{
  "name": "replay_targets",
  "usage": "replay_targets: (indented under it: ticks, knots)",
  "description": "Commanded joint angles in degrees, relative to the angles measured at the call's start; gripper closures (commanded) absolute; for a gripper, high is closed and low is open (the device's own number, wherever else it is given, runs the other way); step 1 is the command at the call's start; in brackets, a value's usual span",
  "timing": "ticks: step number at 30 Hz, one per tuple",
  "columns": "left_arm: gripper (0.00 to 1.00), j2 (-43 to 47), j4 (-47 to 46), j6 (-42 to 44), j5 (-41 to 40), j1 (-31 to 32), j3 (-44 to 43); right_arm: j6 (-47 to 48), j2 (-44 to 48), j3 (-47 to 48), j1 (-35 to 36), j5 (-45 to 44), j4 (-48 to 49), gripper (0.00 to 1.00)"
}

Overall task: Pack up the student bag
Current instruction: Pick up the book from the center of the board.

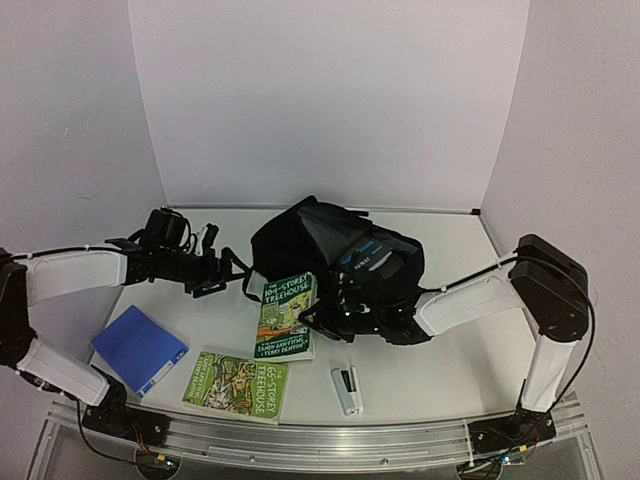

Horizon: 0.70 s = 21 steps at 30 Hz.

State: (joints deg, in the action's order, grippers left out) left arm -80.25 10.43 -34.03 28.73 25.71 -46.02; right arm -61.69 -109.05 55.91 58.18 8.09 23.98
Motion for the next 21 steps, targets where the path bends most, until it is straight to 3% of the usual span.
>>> replay_targets:
  ticks: [1, 5, 10, 16, 21]
  knots:
    - [0.03, 9.43, 7.35, 4.27, -2.87, -0.65, -4.72, 8.78, 9.45, 0.41, 0.32, 4.56, 2.36, 1.0]
    - [0.0, 13.39, 12.66, 7.14, -1.24, -0.91, -8.11, 13.33, 14.86, -0.16, 0.33, 7.79, 0.74, 1.0]
    - [0.0, 15.02, 15.32, 9.59, 6.48, -1.09, -12.19, 21.17, 19.98, 3.08, 0.29, 11.85, -6.4, 1.0]
    - [0.0, 12.99, 20.21, 14.97, 19.14, -1.1, -18.23, 27.88, 23.2, 7.12, 0.12, 19.68, -11.41, 1.0]
    - [0.0, 9.8, 27.74, 19.85, 21.91, -1.1, -22.59, 30.06, 24.33, 8.89, -0.02, 27.69, -12.16, 1.0]
